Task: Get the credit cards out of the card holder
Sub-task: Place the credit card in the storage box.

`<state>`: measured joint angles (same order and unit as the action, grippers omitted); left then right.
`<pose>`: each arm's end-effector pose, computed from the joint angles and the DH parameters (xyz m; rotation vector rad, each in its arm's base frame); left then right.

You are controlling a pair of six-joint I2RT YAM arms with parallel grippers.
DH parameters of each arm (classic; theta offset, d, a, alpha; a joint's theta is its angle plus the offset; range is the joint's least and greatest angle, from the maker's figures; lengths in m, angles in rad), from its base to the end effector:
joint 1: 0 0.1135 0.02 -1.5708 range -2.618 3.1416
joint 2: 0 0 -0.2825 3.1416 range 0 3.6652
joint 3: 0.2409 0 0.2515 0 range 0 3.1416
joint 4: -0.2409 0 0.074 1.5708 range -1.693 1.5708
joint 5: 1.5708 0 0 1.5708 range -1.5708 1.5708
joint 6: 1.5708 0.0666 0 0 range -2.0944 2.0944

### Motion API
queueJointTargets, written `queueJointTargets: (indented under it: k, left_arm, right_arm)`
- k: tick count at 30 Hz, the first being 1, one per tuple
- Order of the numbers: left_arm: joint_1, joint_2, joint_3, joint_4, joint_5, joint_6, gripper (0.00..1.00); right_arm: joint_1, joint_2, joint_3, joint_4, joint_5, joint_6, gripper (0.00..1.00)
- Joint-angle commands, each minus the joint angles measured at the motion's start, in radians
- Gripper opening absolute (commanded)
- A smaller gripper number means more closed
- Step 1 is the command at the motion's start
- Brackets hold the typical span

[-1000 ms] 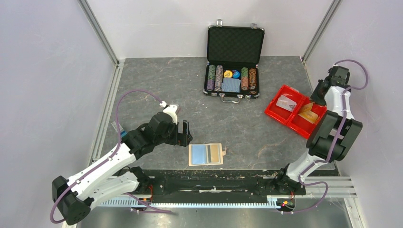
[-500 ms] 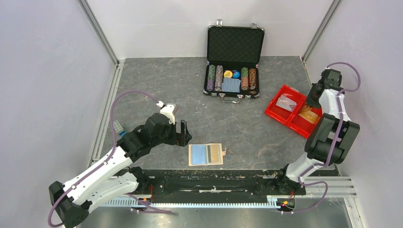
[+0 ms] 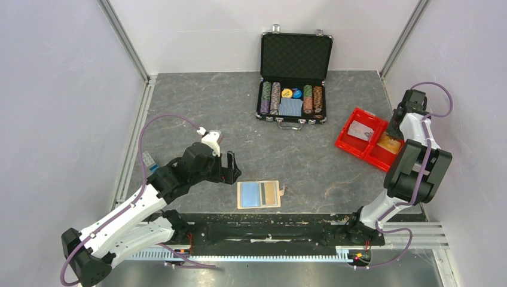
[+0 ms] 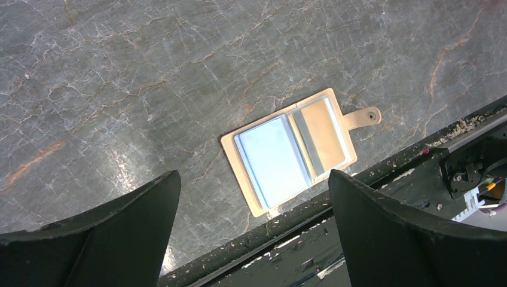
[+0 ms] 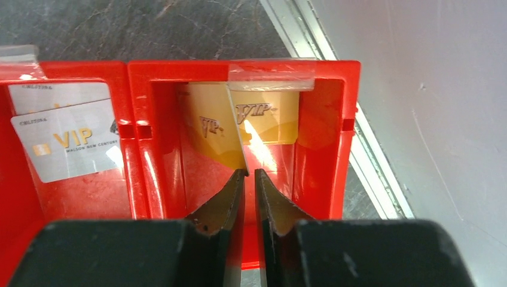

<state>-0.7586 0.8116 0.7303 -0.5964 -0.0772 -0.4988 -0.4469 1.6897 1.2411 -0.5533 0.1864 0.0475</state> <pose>0.1365 -0.1223 0.2704 0.2572 2.2990 -0.5790 0.3326 -0.1731 0.2247 0.7034 2.4975 -0.3881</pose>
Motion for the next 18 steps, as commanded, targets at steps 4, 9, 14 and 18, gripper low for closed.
queueJointTargets:
  k: [4, 9, 14, 18]
  left_arm:
    - [0.004, -0.003, 0.035, 0.011, -0.021, 0.062, 1.0]
    - [0.004, 0.004, 0.04, 0.013, -0.019, 0.063, 1.0]
    - [0.004, 0.0, 0.04, 0.012, -0.02, 0.065, 1.0]
    - [0.004, -0.001, 0.04, 0.011, -0.022, 0.065, 1.0]
  right_arm:
    - [-0.003, 0.011, -0.004, 0.028, 0.081, -0.005, 0.13]
    - [0.005, -0.034, -0.023, 0.055, 0.027, -0.001, 0.21]
    - [0.005, -0.046, 0.002, 0.062, -0.022, 0.01, 0.26]
    - [0.005, -0.037, 0.011, 0.054, -0.028, 0.014, 0.27]
